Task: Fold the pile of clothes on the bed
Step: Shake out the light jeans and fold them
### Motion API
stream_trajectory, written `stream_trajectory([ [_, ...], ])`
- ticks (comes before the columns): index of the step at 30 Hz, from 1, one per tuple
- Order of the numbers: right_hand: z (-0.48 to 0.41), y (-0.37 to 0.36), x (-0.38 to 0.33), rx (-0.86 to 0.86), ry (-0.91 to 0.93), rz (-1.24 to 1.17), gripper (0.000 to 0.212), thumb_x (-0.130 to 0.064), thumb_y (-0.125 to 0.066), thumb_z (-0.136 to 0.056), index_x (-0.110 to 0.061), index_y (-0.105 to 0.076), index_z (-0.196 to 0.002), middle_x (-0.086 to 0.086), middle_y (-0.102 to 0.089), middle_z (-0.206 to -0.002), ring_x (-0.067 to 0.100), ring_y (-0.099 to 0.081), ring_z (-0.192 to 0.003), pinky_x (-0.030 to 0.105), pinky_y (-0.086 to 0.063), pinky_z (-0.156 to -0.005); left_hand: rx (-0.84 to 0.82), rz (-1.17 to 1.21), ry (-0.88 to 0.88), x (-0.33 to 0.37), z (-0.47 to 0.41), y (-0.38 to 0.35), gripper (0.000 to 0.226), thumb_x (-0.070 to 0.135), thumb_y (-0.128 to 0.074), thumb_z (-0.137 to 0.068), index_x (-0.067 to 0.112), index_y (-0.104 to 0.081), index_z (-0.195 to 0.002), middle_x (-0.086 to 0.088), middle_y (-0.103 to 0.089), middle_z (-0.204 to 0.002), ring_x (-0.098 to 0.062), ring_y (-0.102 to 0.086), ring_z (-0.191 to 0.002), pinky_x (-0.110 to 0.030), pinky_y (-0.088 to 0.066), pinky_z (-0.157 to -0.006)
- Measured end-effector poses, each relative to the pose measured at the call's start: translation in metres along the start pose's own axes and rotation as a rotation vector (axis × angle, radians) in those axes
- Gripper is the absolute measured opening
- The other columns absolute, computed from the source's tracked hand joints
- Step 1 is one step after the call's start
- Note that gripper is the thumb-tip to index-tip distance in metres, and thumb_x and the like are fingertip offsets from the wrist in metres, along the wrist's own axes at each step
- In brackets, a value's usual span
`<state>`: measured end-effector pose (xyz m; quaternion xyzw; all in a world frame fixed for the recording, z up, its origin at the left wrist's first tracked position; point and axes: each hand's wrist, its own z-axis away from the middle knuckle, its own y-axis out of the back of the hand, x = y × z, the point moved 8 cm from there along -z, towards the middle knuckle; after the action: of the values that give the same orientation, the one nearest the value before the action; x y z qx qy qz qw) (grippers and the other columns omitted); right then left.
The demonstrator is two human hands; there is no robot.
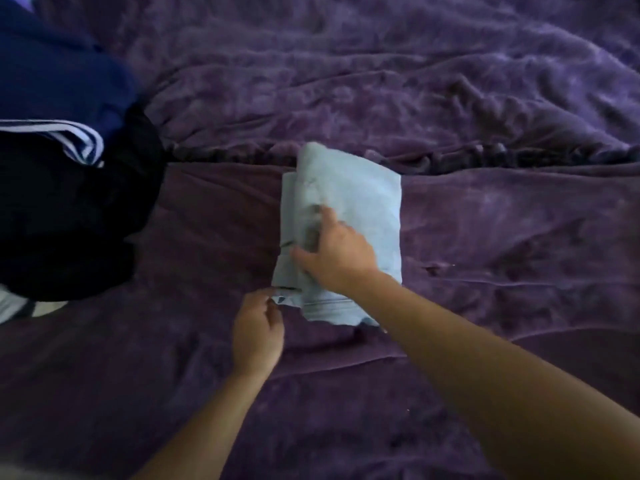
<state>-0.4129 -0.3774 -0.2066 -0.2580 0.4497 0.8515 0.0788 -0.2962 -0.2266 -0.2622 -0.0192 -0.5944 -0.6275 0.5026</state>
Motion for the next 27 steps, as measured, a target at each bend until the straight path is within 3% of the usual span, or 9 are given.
stream_trajectory([
  [3,-0.015,-0.060,-0.014,-0.191,0.045,0.058,0.038,-0.036,-0.056,-0.088,-0.021,-0.054,-0.123,0.010,-0.059,-0.121,0.034,-0.057,-0.111,0.036,-0.044,-0.085,0.036,-0.044,0.094,-0.036,-0.016,0.037,0.029,0.003,-0.049,-0.092,0.004,-0.060,-0.119,-0.016,-0.060,-0.116,-0.033,-0.061,-0.101,-0.038,-0.046,-0.089],
  [7,-0.009,-0.022,0.010,0.246,0.187,-0.074,0.029,-0.021,-0.052,-0.091,-0.019,-0.064,-0.117,0.006,-0.064,-0.114,0.031,-0.058,-0.104,0.041,-0.049,-0.083,0.135,-0.042,-0.100,-0.002,-0.041,0.061,0.028,0.011,-0.051,-0.094,0.006,-0.060,-0.120,-0.015,-0.056,-0.118,-0.033,-0.056,-0.108,-0.043,-0.046,-0.092],
  [9,-0.002,0.001,0.038,0.456,0.206,0.104,0.039,-0.026,-0.053,-0.089,-0.018,-0.058,-0.127,0.008,-0.057,-0.127,0.031,-0.050,-0.117,0.047,-0.047,-0.089,0.176,-0.109,-0.300,0.046,-0.052,0.052,0.032,0.018,-0.051,-0.092,0.008,-0.061,-0.121,-0.018,-0.055,-0.126,-0.036,-0.052,-0.115,-0.045,-0.042,-0.094],
  [11,-0.005,0.002,0.071,0.399,0.078,0.261,0.051,-0.042,-0.046,-0.095,-0.026,-0.039,-0.143,0.010,-0.034,-0.151,0.031,-0.027,-0.140,0.051,-0.033,-0.104,0.126,-0.234,-0.446,0.089,-0.060,0.023,0.040,0.031,-0.049,-0.092,0.017,-0.057,-0.129,-0.019,-0.046,-0.140,-0.038,-0.044,-0.127,-0.047,-0.039,-0.098],
  [13,-0.012,-0.012,0.094,0.278,-0.019,0.354,0.061,-0.057,-0.030,-0.095,-0.036,-0.019,-0.151,0.008,-0.009,-0.161,0.029,-0.004,-0.148,0.053,-0.020,-0.114,-0.020,-0.402,-0.468,0.102,-0.069,-0.019,0.050,0.044,-0.040,-0.095,0.027,-0.041,-0.142,-0.016,-0.024,-0.155,-0.039,-0.025,-0.140,-0.055,-0.029,-0.106],
  [16,-0.021,-0.039,0.101,0.242,-0.029,0.391,0.066,-0.068,-0.017,-0.091,-0.042,-0.002,-0.151,0.002,0.008,-0.162,0.029,0.008,-0.148,0.056,-0.015,-0.115,-0.158,-0.529,-0.386,0.058,-0.084,-0.061,0.061,0.054,-0.030,-0.096,0.035,-0.010,-0.151,-0.010,0.010,-0.160,-0.043,-0.004,-0.144,-0.062,-0.016,-0.112],
  [22,-0.045,-0.072,0.114,0.253,-0.048,0.397,0.070,-0.072,-0.016,-0.089,-0.043,-0.001,-0.150,0.001,0.012,-0.161,0.031,0.012,-0.147,0.062,-0.018,-0.111,-0.122,-0.560,-0.443,0.021,-0.101,-0.087,0.066,0.056,-0.027,-0.095,0.033,-0.002,-0.152,-0.017,0.014,-0.158,-0.048,-0.009,-0.142,-0.058,-0.016,-0.114],
  [25,-0.038,-0.061,0.118,0.335,-0.090,0.271,0.075,-0.075,-0.027,-0.087,-0.043,-0.004,-0.150,0.000,0.011,-0.161,0.028,0.009,-0.148,0.060,-0.018,-0.112,-0.103,-0.483,-0.460,0.029,-0.098,-0.077,0.065,0.054,-0.035,-0.094,0.031,-0.015,-0.152,-0.019,0.006,-0.159,-0.047,-0.022,-0.138,-0.054,-0.024,-0.112],
  [27,-0.026,-0.050,0.134,0.412,-0.278,0.051,0.080,-0.077,-0.034,-0.083,-0.044,-0.004,-0.149,0.002,0.009,-0.162,0.034,-0.006,-0.147,0.058,-0.028,-0.108,-0.072,-0.357,-0.468,0.039,-0.093,-0.065,0.058,0.047,-0.046,-0.094,0.027,-0.033,-0.148,-0.020,-0.007,-0.159,-0.044,-0.039,-0.127,-0.051,-0.036,-0.104],
])
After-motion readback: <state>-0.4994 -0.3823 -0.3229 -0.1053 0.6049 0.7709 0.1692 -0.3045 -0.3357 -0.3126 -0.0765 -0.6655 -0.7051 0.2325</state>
